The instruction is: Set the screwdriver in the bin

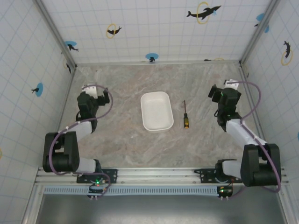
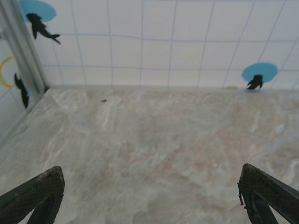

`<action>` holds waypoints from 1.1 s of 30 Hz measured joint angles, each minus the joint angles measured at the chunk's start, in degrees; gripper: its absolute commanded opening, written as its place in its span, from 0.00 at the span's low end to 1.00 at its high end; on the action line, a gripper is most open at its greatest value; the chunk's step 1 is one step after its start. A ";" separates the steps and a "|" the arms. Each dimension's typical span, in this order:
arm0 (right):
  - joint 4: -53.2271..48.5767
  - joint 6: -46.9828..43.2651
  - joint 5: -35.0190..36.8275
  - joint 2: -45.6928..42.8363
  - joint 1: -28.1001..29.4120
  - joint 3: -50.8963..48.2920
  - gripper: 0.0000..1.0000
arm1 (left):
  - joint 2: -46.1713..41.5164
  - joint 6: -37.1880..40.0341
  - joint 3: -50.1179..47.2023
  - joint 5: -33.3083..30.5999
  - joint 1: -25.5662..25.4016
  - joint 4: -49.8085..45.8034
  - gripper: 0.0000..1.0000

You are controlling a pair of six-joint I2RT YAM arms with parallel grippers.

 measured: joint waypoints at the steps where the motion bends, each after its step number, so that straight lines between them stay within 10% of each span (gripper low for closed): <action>1: -3.19 0.85 -1.22 -0.15 0.17 1.86 0.99 | -0.52 -0.98 1.86 1.70 0.00 -2.54 0.98; 12: -34.03 10.54 -11.17 3.98 13.49 11.23 1.00 | -6.91 -13.68 0.42 14.58 -8.46 -15.80 0.97; 33: -39.82 17.75 -13.14 18.80 22.86 11.08 0.67 | -14.14 -22.49 -9.81 15.43 -16.00 -18.32 0.98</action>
